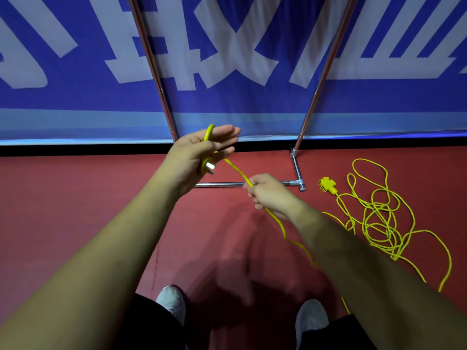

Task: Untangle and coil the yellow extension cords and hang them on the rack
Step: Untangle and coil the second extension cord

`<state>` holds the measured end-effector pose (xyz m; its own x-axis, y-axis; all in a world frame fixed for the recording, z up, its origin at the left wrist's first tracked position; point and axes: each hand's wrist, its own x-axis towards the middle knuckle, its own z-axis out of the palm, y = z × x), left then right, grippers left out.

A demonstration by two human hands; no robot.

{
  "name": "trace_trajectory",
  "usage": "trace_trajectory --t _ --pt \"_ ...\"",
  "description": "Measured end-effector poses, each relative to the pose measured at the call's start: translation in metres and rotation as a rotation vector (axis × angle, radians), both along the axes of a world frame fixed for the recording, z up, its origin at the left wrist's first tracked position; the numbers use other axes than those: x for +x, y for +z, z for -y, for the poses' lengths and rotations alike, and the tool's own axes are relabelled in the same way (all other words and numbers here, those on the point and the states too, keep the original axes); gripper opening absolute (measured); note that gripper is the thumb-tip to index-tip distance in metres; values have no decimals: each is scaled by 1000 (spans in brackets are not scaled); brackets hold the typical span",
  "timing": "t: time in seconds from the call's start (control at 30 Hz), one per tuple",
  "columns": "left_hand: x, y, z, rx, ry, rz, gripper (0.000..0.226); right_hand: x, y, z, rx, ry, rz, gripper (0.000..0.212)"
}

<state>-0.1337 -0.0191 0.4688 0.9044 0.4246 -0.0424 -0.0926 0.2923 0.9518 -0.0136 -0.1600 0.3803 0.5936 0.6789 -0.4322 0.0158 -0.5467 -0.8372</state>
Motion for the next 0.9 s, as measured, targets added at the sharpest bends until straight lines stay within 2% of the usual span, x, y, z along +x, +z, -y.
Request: trace_trajectory --t 0.1,0.2,0.33,0.43,0.53,0.6,0.7,0.77,0.83,0.9 --pt "1 -2 -4 8 33 31 40 -1 18 9 42 207 122 27" --pt "1 -5 -10 3 54 95 45 7 24 12 -66 340 348 17" --pt "4 -9 -14 18 78 111 53 4 39 9 -244 491 393 24" --pt "7 -16 -12 203 32 32 56 -5 55 10 -320 751 361 35" --pt "7 -21 -2 494 -113 -158 50 -14 66 14 -245 906 262 42" --pt "5 -23 5 520 -241 -301 44 -12 76 17 -114 823 235 37" --pt "3 -18 8 466 -352 -430 31 4 88 24 124 519 312 18" --pt "3 -15 5 455 -385 -437 38 17 88 28 242 328 355 13" --pt "1 -14 2 456 -420 -416 50 24 86 30 298 218 407 10" --pt "-1 -14 1 425 -456 -383 52 25 84 31 323 147 394 6"
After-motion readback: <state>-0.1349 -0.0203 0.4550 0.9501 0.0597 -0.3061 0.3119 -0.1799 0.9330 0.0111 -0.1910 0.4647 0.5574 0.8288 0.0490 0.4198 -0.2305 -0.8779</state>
